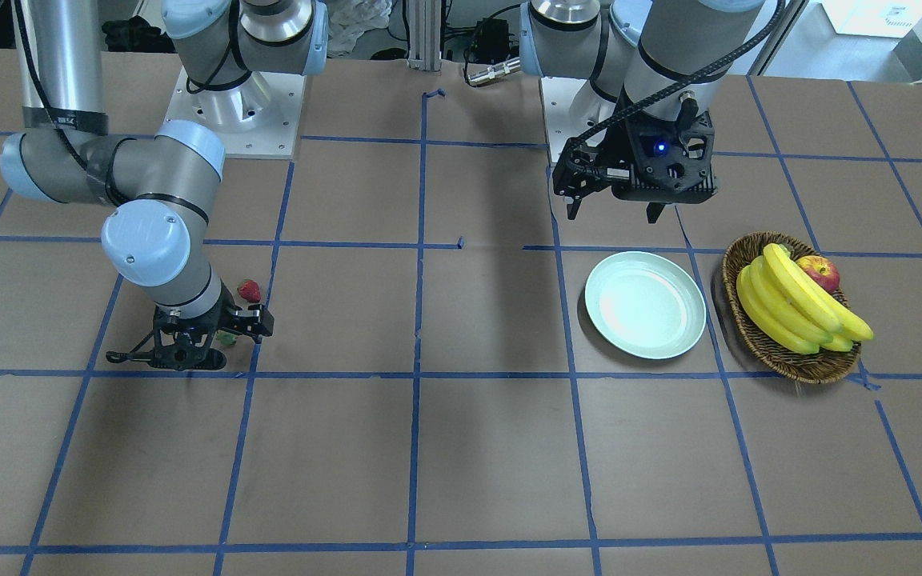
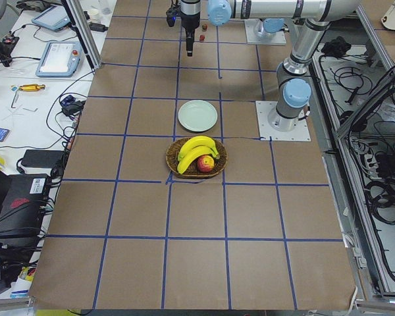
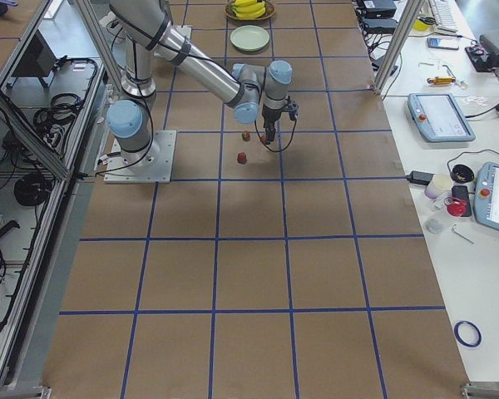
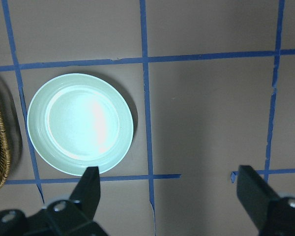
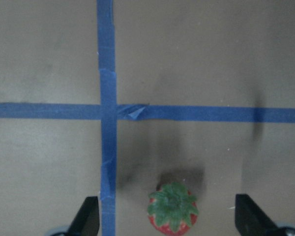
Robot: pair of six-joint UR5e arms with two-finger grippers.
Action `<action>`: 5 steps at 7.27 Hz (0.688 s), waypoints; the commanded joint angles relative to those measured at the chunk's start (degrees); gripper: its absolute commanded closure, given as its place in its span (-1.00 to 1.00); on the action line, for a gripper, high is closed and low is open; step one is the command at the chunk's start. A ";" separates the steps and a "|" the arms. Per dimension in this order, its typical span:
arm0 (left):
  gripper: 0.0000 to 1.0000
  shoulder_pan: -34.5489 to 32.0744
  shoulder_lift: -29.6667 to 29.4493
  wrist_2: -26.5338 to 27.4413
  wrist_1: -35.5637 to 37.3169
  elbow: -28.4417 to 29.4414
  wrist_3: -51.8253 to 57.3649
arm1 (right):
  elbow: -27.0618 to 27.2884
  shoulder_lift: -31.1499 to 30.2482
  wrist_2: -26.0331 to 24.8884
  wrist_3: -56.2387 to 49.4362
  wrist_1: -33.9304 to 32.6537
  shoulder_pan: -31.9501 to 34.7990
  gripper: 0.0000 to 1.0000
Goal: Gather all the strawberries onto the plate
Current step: 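Lower the right gripper onto the farthest strawberry and close it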
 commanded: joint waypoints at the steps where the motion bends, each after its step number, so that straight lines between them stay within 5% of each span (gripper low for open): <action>1: -1.00 0.00 0.00 0.00 0.01 -0.06 0.00 | 1.35 0.09 -0.32 -0.61 -0.26 -0.06 -0.62; 3: -1.00 0.00 0.00 0.00 0.01 -0.06 0.00 | 0.92 -0.08 -0.33 -0.78 -0.26 -0.24 0.42; 5: -1.00 0.00 0.00 0.00 0.01 -0.06 0.00 | 0.56 -0.26 -0.33 -0.78 -0.34 -0.24 1.00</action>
